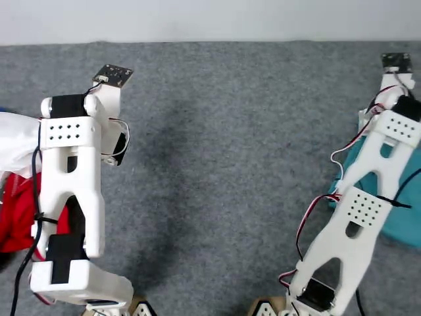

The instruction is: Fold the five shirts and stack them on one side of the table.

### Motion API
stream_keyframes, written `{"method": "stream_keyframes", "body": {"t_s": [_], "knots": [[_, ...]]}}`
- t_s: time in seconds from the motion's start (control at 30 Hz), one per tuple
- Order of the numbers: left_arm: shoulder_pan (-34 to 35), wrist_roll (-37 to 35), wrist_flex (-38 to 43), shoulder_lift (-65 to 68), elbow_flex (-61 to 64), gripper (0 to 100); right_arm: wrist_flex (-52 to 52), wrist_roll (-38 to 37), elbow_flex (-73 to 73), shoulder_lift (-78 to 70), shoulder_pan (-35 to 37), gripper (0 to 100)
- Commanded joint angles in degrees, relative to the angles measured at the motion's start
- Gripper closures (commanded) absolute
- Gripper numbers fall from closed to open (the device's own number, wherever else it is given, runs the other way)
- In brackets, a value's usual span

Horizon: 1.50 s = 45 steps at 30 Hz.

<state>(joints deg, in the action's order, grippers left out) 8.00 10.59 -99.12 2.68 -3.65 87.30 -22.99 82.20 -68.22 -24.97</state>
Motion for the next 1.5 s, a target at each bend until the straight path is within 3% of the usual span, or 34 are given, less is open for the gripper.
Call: {"method": "stream_keyframes", "body": {"t_s": [0.0,0.13,0.27,0.33,0.43,0.6,0.83,1.17,1.47], "knots": [[0.3,0.2,-1.4,-3.2,-0.1,97,1.2,0.5,3.7,0.7,0.9,85.0],[0.3,0.2,-1.4,-3.2,-0.1,97,5.1,6.3,5.9,3.3,0.9,82.2],[0.2,0.2,-1.4,-3.2,-0.1,97,11.6,6.4,9.4,5.1,0.9,82.4],[0.4,0.2,-1.4,-3.2,-0.1,97,13.8,6.4,10.2,5.1,0.7,85.4],[0.4,0.2,-1.4,-3.2,-0.1,97,14.3,6.4,9.0,4.1,0.5,98.7],[0.6,0.1,-1.4,-5.5,-0.3,99,15.7,6.8,8.6,1.5,1.5,99.1],[0.7,0.1,-1.3,-17.7,0.8,99,15.9,7.0,6.6,11.9,1.5,99.0],[12.7,0.2,-1.3,-28.2,7.7,99,15.7,7.6,-26.3,39.8,4.9,99.1],[15.6,-0.7,-1.2,-34.5,14.5,99,15.6,7.6,-51.1,59.6,8.0,99.0]]}}
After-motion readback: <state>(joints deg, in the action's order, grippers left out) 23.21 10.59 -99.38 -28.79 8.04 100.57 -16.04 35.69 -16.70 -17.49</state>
